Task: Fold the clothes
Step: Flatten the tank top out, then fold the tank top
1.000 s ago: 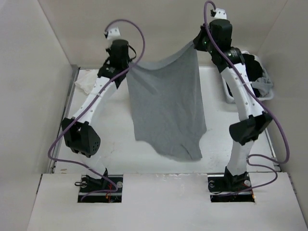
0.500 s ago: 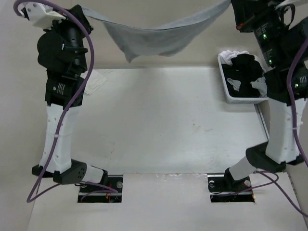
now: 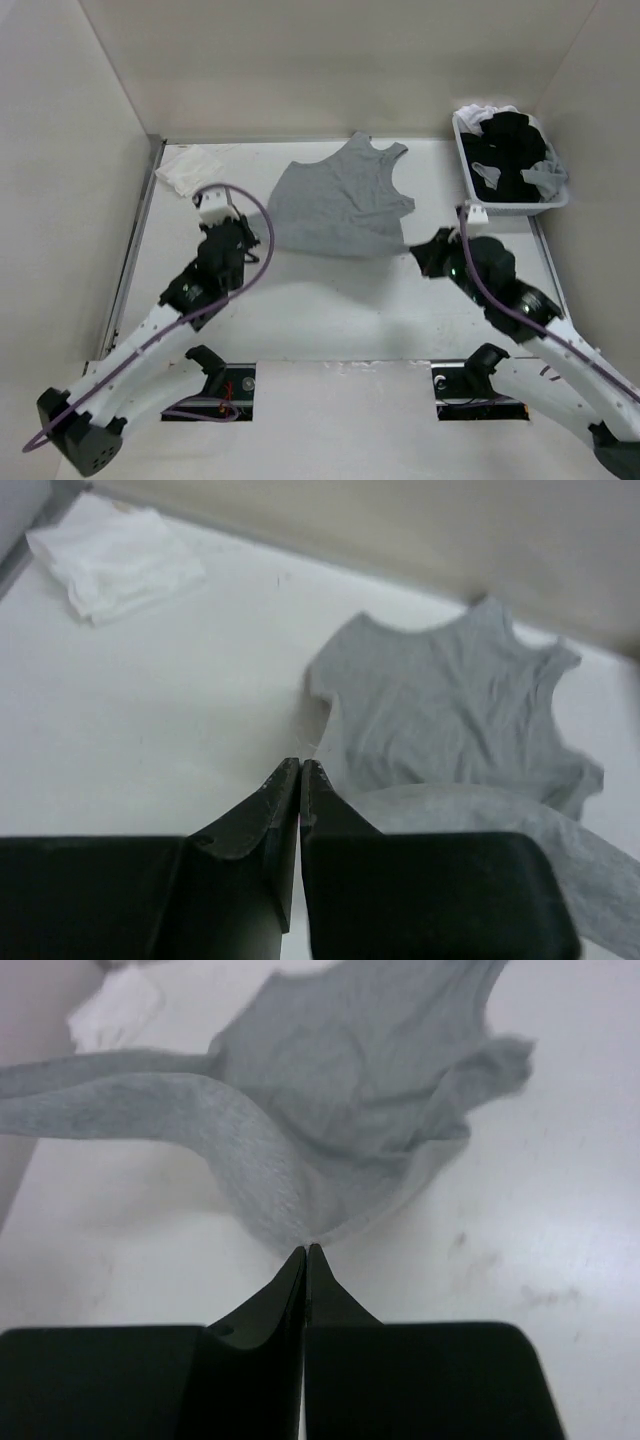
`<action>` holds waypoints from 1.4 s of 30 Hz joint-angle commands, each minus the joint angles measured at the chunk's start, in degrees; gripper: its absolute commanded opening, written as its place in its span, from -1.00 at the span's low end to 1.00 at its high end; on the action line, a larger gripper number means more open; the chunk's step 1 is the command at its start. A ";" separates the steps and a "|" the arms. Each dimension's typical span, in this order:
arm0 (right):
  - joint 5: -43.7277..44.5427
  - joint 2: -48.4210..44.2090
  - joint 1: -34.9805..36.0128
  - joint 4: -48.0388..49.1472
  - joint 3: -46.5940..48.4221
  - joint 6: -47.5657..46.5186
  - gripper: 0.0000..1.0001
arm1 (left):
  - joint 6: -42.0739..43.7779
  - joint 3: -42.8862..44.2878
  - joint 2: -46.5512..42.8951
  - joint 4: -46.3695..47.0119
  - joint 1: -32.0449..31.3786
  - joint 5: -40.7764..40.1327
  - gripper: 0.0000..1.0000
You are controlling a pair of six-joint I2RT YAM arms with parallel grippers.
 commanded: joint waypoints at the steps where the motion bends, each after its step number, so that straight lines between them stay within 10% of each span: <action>1: 9.13 -13.87 8.77 0.01 -7.17 8.73 -1.00 | -2.92 -7.97 -12.56 -1.08 -8.32 -12.57 -0.99; 9: 25.73 -20.42 31.19 -15.92 8.40 11.60 -1.00 | -6.90 6.47 -20.78 -14.75 -28.37 -25.96 -1.00; 16: 44.99 -0.30 45.88 -11.63 45.50 -15.81 -1.00 | 28.76 26.00 -8.39 19.24 -34.54 -22.19 -1.00; 24: 42.47 13.77 38.62 5.07 60.65 -38.78 -1.00 | 44.61 39.46 3.12 33.42 -38.77 -19.20 -0.97; 30: 20.89 23.70 15.88 -1.32 60.48 -25.46 -1.00 | 44.28 38.69 11.64 31.95 -27.55 -17.70 -0.96; 34: -0.32 36.96 -1.55 -2.91 65.47 -15.24 -1.00 | 27.53 36.03 22.36 20.37 -12.16 -11.05 -0.95; 42: -7.64 61.42 -9.13 -13.38 101.76 -10.58 -1.00 | -1.17 67.55 40.39 -7.69 14.48 19.37 -0.98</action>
